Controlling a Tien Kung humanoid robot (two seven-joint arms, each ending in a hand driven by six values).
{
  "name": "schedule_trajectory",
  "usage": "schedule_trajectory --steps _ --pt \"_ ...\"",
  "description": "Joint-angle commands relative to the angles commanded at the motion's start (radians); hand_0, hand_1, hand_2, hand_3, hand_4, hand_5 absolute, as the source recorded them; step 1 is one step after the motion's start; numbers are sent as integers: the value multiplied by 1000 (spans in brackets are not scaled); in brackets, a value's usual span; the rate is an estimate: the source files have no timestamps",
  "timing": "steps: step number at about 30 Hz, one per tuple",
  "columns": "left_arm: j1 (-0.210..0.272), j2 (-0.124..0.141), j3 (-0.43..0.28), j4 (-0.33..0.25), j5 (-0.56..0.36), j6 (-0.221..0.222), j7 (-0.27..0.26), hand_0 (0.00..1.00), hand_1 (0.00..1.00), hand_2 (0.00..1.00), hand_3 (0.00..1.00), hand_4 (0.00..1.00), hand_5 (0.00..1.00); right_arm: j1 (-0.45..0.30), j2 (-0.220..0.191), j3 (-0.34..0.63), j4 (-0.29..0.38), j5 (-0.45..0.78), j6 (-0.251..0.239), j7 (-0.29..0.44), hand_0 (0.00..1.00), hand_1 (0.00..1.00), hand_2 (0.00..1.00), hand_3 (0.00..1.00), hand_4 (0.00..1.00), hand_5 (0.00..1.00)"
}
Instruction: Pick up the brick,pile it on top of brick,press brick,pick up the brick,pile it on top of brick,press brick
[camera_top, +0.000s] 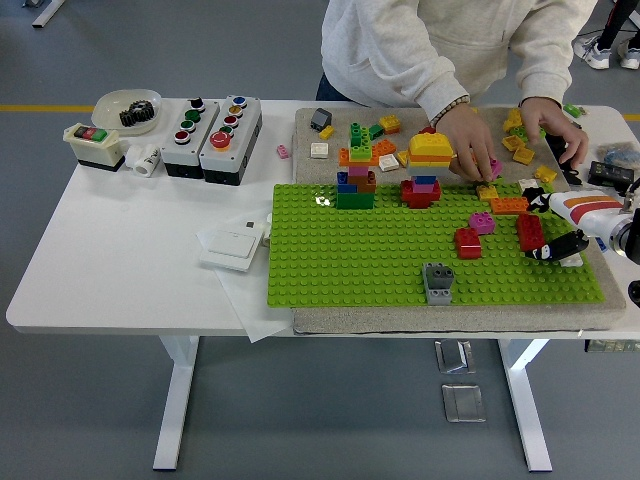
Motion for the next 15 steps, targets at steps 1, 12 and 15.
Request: schedule_trajectory --steps 1,12,15 --pt "0 0 0 0 0 0 0 783 718 607 541 536 551 0 1 0 -2 1 1 0 781 769 803 847 930 439" --pt "-3 0 14 0 -12 0 -1 781 719 607 541 536 551 9 17 1 -29 5 15 -2 785 769 804 847 939 446" --pt "-4 0 12 0 -10 0 -1 779 717 607 541 536 550 12 18 0 -33 5 18 -3 784 770 805 847 940 448"
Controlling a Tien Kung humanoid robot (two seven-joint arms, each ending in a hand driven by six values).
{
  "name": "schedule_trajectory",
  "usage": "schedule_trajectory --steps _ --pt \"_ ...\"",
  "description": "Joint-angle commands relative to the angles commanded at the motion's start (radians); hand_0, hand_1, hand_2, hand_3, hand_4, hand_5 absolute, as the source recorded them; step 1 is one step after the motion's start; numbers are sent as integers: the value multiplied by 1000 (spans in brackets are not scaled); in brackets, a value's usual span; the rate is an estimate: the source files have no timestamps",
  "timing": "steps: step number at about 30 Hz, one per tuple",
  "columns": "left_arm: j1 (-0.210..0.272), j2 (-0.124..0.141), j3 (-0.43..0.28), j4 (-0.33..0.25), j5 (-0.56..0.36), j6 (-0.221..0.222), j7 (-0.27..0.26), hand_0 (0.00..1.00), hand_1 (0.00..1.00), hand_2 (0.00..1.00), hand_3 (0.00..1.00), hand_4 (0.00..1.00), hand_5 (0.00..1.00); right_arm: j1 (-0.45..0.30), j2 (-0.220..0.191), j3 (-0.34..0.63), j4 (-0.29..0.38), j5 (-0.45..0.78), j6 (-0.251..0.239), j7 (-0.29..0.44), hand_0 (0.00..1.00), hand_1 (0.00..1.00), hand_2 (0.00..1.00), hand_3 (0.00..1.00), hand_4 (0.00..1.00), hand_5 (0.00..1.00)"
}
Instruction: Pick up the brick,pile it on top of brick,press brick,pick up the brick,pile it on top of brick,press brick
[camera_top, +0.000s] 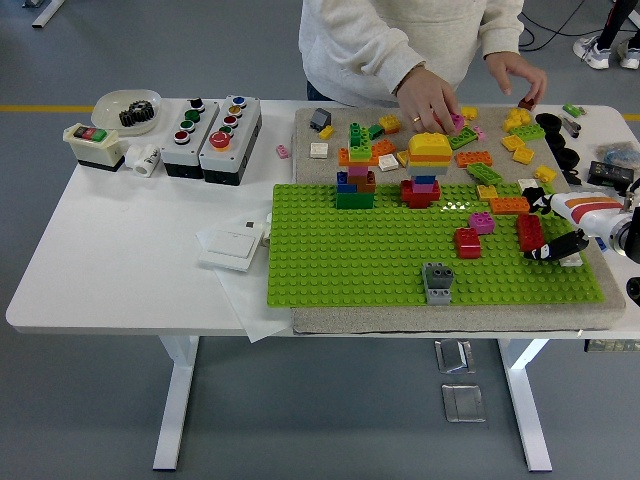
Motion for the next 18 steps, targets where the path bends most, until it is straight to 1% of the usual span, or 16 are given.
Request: schedule_trajectory --steps 7,11,17,18 --pt "-3 2 -3 0 3 1 2 779 719 607 541 537 551 9 12 -3 -7 1 5 -1 785 770 805 847 942 449" --pt "-5 2 6 0 -5 0 1 781 719 607 541 537 552 15 27 -6 -25 6 5 -2 785 771 806 846 941 453" --pt "-4 3 12 0 -12 0 0 781 721 607 540 537 551 20 36 -13 -46 0 16 -7 785 768 798 839 938 454" --pt "-4 3 15 0 -15 0 0 781 721 607 540 537 551 21 37 -14 -50 -4 11 -3 785 768 798 839 938 454"
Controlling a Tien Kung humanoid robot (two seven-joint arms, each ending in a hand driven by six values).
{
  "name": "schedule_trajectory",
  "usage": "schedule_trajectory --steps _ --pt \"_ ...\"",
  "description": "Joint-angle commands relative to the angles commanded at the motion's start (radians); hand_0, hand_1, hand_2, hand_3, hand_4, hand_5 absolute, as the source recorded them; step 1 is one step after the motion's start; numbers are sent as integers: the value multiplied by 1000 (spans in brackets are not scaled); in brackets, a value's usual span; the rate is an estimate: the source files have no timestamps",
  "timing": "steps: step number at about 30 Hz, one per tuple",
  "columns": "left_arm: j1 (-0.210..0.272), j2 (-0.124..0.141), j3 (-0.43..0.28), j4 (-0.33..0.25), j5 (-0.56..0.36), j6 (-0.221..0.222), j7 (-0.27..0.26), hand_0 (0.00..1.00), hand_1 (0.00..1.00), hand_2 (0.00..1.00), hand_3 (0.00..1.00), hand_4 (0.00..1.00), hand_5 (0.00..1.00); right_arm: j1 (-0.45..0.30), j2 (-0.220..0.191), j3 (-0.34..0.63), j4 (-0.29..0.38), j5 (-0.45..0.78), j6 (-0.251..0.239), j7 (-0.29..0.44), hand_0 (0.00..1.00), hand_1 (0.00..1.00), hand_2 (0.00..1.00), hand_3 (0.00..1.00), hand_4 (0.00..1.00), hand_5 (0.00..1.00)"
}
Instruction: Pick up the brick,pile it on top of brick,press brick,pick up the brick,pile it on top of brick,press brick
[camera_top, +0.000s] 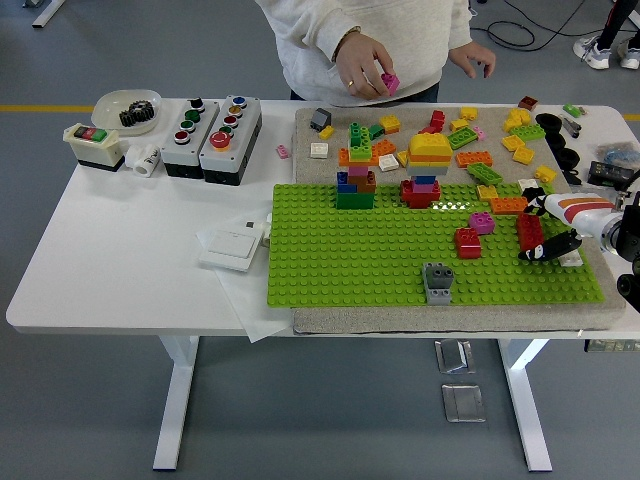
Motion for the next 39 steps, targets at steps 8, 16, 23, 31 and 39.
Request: schedule_trajectory --steps 8,16,23,31,39 --pt "2 0 5 0 -4 0 0 779 722 607 541 537 552 1 0 -13 -5 -23 -20 18 767 755 781 821 930 457" --pt "3 0 14 0 -9 0 0 781 723 606 540 537 554 0 1 -19 -11 -37 -50 35 686 707 746 737 890 453" --pt "3 -1 27 0 -20 1 -3 783 724 606 540 536 551 2 5 -25 -20 -45 -57 35 683 704 742 723 883 455" --pt "0 -1 28 0 -20 2 -5 782 722 606 540 537 550 1 4 -25 -28 -44 -62 40 680 703 740 719 879 459" --pt "-1 -2 28 0 -20 3 -6 780 721 606 541 536 550 1 0 -24 -30 -44 -72 49 643 683 734 701 855 446"
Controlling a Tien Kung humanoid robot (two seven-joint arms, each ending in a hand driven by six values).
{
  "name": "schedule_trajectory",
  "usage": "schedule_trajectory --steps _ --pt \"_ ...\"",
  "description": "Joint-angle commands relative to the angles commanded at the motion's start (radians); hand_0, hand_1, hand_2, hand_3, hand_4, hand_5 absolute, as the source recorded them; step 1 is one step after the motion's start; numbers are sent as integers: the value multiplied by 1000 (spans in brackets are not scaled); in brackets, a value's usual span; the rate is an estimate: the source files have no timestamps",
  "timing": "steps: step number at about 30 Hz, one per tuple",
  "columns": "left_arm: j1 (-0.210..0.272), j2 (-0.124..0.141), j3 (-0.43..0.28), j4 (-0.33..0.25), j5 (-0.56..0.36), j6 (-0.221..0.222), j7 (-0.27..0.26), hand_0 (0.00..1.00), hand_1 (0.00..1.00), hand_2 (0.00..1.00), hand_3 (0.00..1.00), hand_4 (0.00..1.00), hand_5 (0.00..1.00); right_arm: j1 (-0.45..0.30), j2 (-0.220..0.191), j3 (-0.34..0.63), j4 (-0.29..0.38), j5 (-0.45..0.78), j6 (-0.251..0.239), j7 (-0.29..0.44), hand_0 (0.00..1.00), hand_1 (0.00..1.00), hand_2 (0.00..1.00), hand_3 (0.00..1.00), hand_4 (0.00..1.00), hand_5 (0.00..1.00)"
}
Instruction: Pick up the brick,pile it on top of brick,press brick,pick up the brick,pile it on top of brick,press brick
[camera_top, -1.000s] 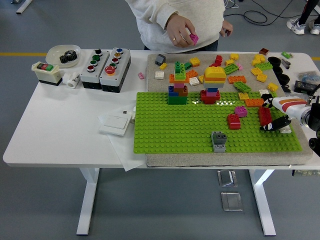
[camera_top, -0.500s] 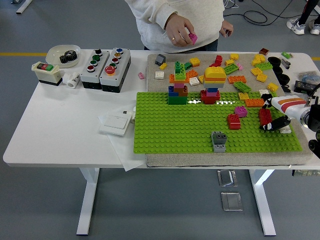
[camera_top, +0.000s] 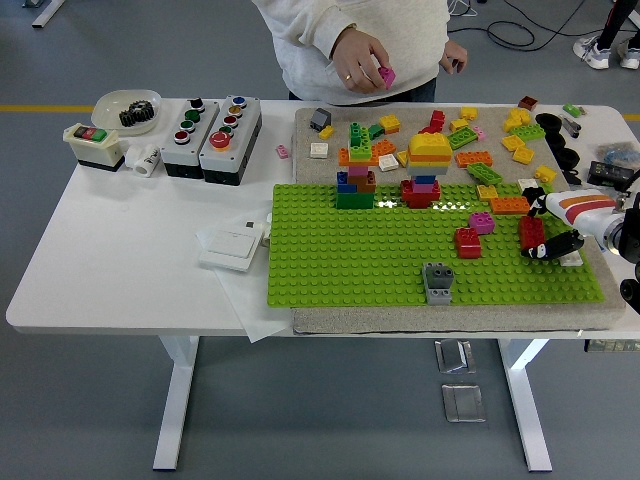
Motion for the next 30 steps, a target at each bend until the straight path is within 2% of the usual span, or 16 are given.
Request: schedule_trajectory --steps 1,6,7,12,13,16,18,19,24,25,30 --pt "0 0 0 0 0 0 0 783 722 607 540 536 550 -1 -1 0 0 0 -2 2 600 663 721 674 831 431" --pt "0 0 -7 0 5 0 1 783 722 607 540 536 550 -1 -7 1 -1 0 -4 7 600 663 721 674 831 431" --pt "0 0 -8 0 6 0 1 783 721 607 540 536 550 -1 -8 1 -1 0 -5 8 537 627 672 611 809 431" --pt "0 0 -13 0 11 1 2 783 721 607 540 536 550 -4 -15 1 10 -3 -16 22 537 627 672 611 809 431" --pt "0 0 -15 0 13 1 2 782 722 607 540 536 550 -5 -18 2 16 -6 -20 25 446 565 601 557 776 420" --pt "0 0 -23 0 19 1 2 782 722 607 540 536 550 -6 -29 6 38 -16 -29 31 446 565 601 557 776 420" --pt "1 0 -27 0 23 2 3 782 722 607 540 536 550 -6 -39 9 62 -26 -32 33 446 565 601 557 776 420" --pt "1 0 -29 0 25 2 3 782 720 607 540 537 550 -6 -43 10 70 -28 -33 33 347 487 546 523 736 401" --pt "2 1 -43 0 39 1 6 782 720 607 540 537 550 -7 -86 4 183 -45 -29 32 347 487 546 523 736 401" --pt "2 1 -45 0 41 1 6 782 720 607 541 536 549 -7 -92 3 204 -47 -27 30 278 451 515 508 722 397" --pt "1 2 -56 0 50 0 8 782 720 607 541 536 549 -8 -134 -7 311 -62 -7 21 278 451 515 508 722 397"
